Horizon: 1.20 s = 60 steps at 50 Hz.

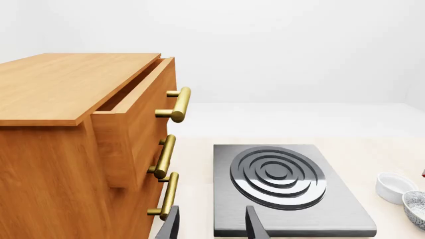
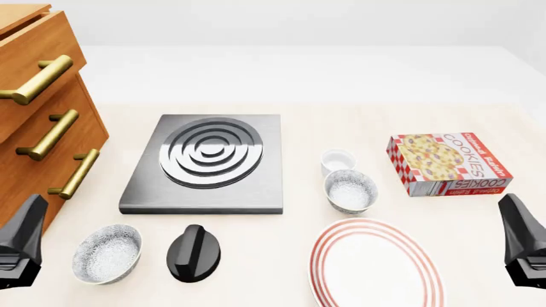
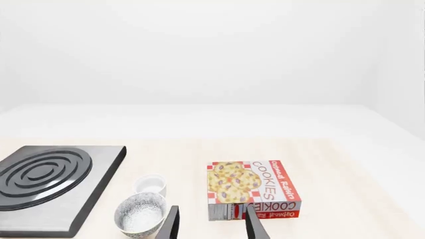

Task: Pick the akita bowl between the plate and the ramekin and place it on the plate.

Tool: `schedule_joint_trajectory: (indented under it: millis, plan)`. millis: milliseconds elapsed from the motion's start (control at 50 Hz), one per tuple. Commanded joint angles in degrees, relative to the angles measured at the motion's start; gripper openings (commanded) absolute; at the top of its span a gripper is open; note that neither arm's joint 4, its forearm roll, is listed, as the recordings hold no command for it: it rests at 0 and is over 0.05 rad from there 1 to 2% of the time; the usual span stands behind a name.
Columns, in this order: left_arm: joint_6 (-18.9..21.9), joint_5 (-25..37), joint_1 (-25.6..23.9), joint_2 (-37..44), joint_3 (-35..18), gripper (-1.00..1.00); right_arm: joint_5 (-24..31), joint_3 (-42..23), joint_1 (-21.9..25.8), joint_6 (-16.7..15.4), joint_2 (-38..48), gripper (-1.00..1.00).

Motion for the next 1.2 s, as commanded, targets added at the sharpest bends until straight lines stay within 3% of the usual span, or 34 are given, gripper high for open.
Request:
schedule_joint_trajectory:
  millis: [20, 100, 280, 360, 400, 420, 500, 560, 580, 700, 720, 760, 840, 920, 940, 1200]
  plan:
    - [0.0, 0.0, 0.0, 0.0, 0.0, 1.0, -0.34, -0.29, -0.69, 0.54, 0.02, 1.0]
    - [0.0, 0.0, 0.0, 0.0, 0.0, 1.0, -0.22, -0.12, 0.16, -1.03, 0.03, 1.0]
    - [0.0, 0.0, 0.0, 0.0, 0.0, 1.0, 2.43, -2.98, -0.37, -1.37, 0.28, 1.0]
    - [0.0, 0.0, 0.0, 0.0, 0.0, 1.0, 6.84, -7.93, 1.94, -1.63, 0.33, 1.0]
    - [0.0, 0.0, 0.0, 0.0, 0.0, 1.0, 8.96, -10.46, 1.87, -3.24, 0.68, 1.0]
    - [0.0, 0.0, 0.0, 0.0, 0.0, 1.0, 10.51, -12.17, 4.49, -3.1, 0.21, 1.0]
    - [0.0, 0.0, 0.0, 0.0, 0.0, 1.0, 13.31, -18.02, 7.29, -5.78, 3.28, 1.0]
    - [0.0, 0.0, 0.0, 0.0, 0.0, 1.0, 14.11, -20.68, 8.51, -5.85, 5.6, 1.0]
    - [0.0, 0.0, 0.0, 0.0, 0.0, 1.0, 16.42, -24.92, 9.07, -5.97, 6.44, 1.0]
    - [0.0, 0.0, 0.0, 0.0, 0.0, 1.0, 19.91, -34.07, 10.96, -6.85, 11.15, 1.0]
    - [0.0, 0.0, 0.0, 0.0, 0.0, 1.0, 20.81, -36.84, 12.69, -6.3, 13.4, 1.0]
    - [0.0, 0.0, 0.0, 0.0, 0.0, 1.0, 22.59, -40.4, 11.13, -5.69, 15.4, 1.0]
    - [0.0, 0.0, 0.0, 0.0, 0.0, 1.0, 26.92, -48.06, 14.81, -3.94, 23.35, 1.0]
    - [0.0, 0.0, 0.0, 0.0, 0.0, 1.0, 28.74, -52.05, 15.27, -3.78, 25.69, 1.0]
    - [0.0, 0.0, 0.0, 0.0, 0.0, 1.0, 30.01, -55.62, 17.51, -4.3, 28.62, 1.0]
    - [0.0, 0.0, 0.0, 0.0, 0.0, 1.0, 38.87, -68.93, 19.48, -2.98, 43.51, 1.0]
